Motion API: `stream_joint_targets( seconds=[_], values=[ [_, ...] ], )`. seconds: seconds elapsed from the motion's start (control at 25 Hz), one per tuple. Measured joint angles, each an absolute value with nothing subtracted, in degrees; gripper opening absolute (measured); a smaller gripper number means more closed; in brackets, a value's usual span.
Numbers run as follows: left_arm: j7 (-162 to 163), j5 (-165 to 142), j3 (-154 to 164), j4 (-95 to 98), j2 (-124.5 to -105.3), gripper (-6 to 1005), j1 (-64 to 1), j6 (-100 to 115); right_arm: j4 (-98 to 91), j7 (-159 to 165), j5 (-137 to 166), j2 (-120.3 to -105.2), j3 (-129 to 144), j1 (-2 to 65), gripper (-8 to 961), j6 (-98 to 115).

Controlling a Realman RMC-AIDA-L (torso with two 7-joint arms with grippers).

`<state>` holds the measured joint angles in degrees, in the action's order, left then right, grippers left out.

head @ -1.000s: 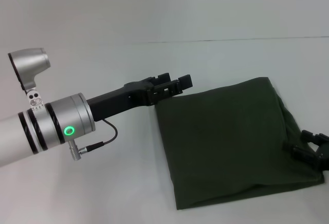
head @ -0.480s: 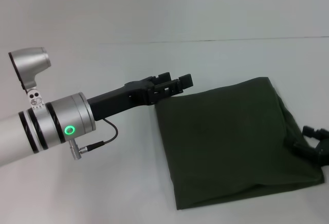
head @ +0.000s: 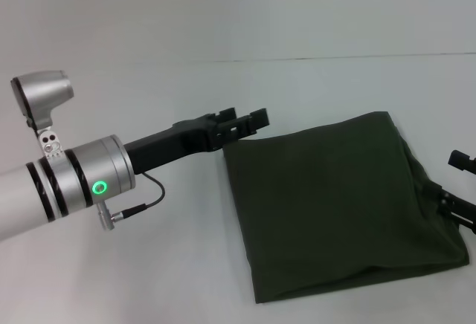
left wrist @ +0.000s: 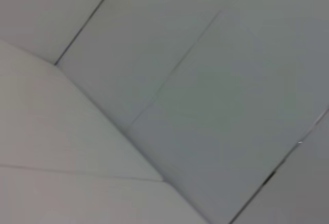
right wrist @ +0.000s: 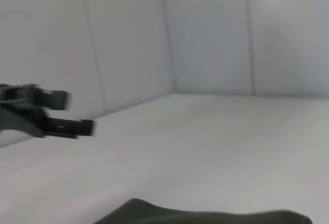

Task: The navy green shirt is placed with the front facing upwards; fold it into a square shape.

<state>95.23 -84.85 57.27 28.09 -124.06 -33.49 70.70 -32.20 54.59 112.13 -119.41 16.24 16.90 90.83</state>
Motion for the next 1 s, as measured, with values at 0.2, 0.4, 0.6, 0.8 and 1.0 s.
stream_joint_targets(
  seconds=[0.2, 0.4, 0.6, 0.8, 1.0],
  values=[
    [103.1, -93.3, 57.3, 28.8, -123.55, 900, -33.9, 66.5, -34.7, 51.3, 112.3, -119.43, 16.8, 15.6, 790, 97.1],
    [119.6, -107.3, 57.2, 33.0, -123.22, 900, -34.5, 66.6, -34.9, 51.2, 112.3, -119.47, 16.9, 15.5, 803, 97.2],
    [132.5, -115.3, 57.3, 36.9, -123.15, 900, -34.6, 68.4, -35.0, 51.5, 112.4, -119.52, 16.9, 16.4, 802, 96.4],
    [136.8, -115.7, 57.5, 36.5, -123.18, 900, -35.3, 68.6, -34.9, 51.7, 113.6, -119.53, 17.0, 17.6, 800, 95.0],
    [138.9, -115.7, 57.4, 34.4, -123.37, 900, -36.6, 68.0, -34.9, 51.7, 114.4, -119.53, 17.0, 18.5, 799, 94.3]
  ],
)
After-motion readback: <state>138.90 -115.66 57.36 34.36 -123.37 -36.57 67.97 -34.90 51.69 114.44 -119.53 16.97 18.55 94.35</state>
